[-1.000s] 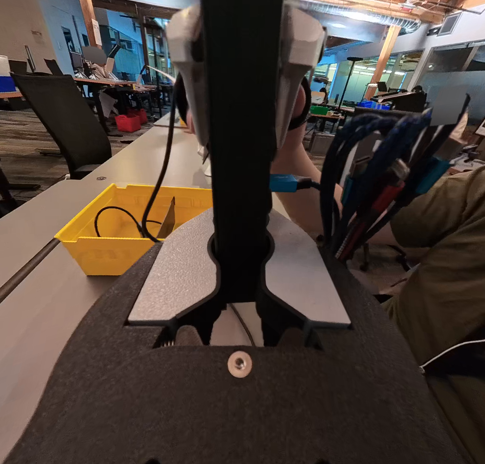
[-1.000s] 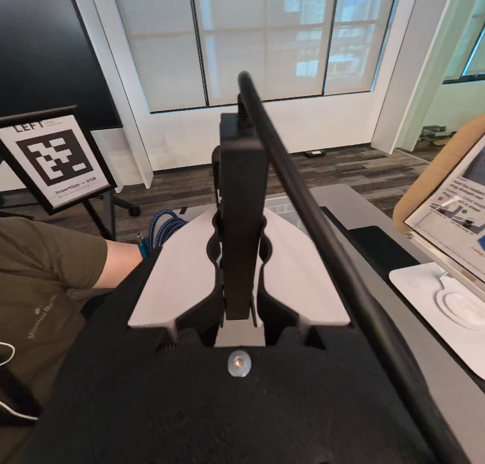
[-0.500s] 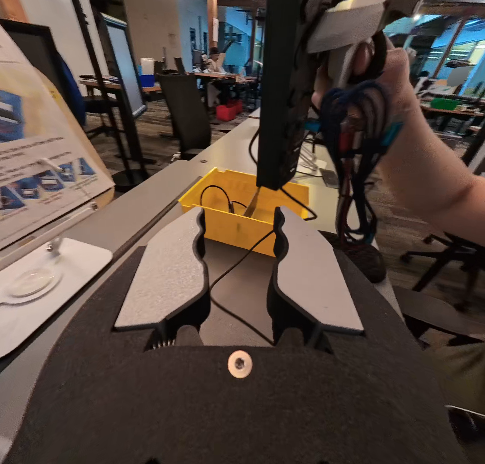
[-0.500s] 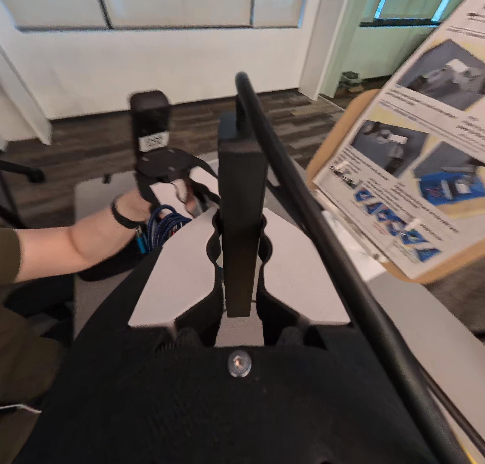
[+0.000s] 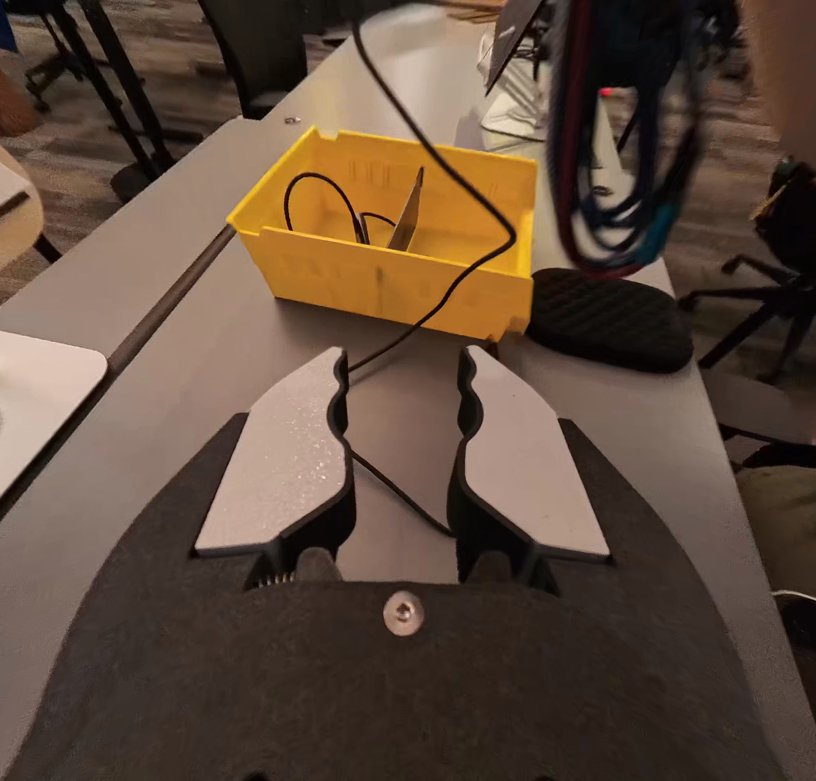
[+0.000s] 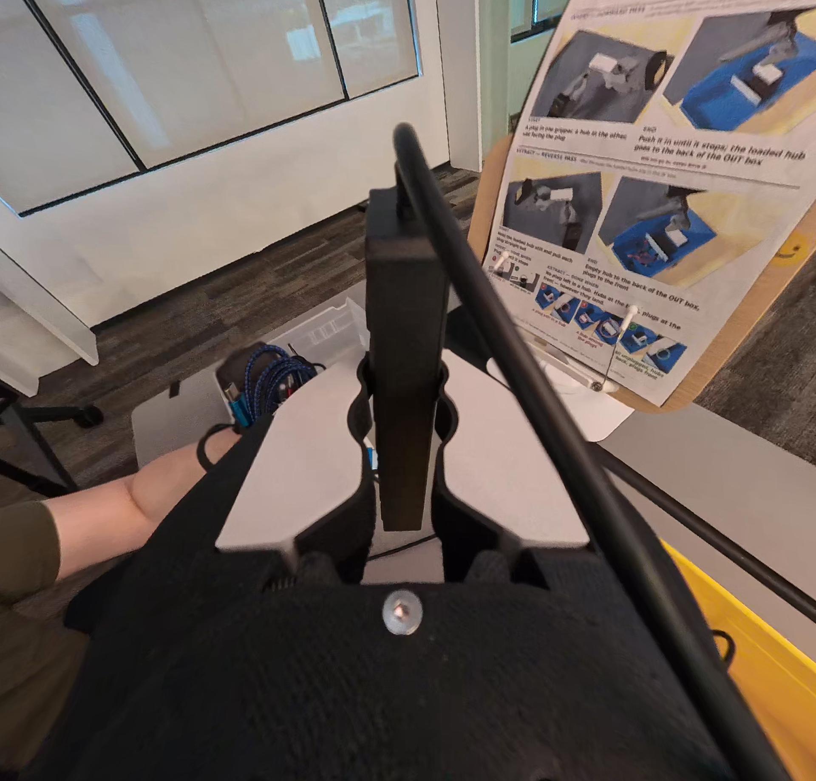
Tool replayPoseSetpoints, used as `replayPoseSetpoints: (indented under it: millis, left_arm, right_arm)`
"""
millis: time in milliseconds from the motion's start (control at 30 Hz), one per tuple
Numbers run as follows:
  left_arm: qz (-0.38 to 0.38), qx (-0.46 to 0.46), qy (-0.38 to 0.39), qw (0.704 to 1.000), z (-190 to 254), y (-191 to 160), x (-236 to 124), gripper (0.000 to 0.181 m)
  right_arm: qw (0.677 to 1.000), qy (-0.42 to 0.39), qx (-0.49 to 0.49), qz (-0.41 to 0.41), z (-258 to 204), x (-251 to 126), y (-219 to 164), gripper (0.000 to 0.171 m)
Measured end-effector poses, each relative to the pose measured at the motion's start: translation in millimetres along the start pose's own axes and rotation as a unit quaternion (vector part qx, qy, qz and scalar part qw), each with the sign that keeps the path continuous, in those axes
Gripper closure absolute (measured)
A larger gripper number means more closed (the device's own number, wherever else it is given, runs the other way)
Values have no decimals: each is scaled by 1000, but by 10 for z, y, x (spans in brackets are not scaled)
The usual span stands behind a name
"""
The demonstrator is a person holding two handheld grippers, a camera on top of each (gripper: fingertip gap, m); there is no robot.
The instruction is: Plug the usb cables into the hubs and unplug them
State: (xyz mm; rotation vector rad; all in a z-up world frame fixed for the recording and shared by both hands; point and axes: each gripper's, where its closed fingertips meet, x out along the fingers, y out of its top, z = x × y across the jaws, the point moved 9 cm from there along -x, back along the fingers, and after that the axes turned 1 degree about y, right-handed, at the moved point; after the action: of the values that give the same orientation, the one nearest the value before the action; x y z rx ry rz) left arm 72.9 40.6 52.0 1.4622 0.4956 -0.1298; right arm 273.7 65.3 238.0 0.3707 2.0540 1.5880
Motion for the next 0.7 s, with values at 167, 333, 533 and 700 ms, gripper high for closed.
replayPoseSetpoints:
  millis: [167, 333, 533, 700]
  left_arm:
    - [-21, 14, 36, 999, -1, -86, 169, 134]
    - [-79, -39, 95, 992, -101, -312, 364, 129]
    - [-165, -113, 111, 973, -214, -602, 516, 130]
    - [-149, -201, -35, 967, -46, -702, 695, 137]
  right_arm:
    - [1000, 4, -28, -1, -104, -177, 122, 145]
    - [999, 14, -47, 0, -239, -365, 213, 145]
    - [996, 2, -86, 12, -412, -702, 425, 145]
    - [996, -7, -89, 14, -397, -931, 454, 145]
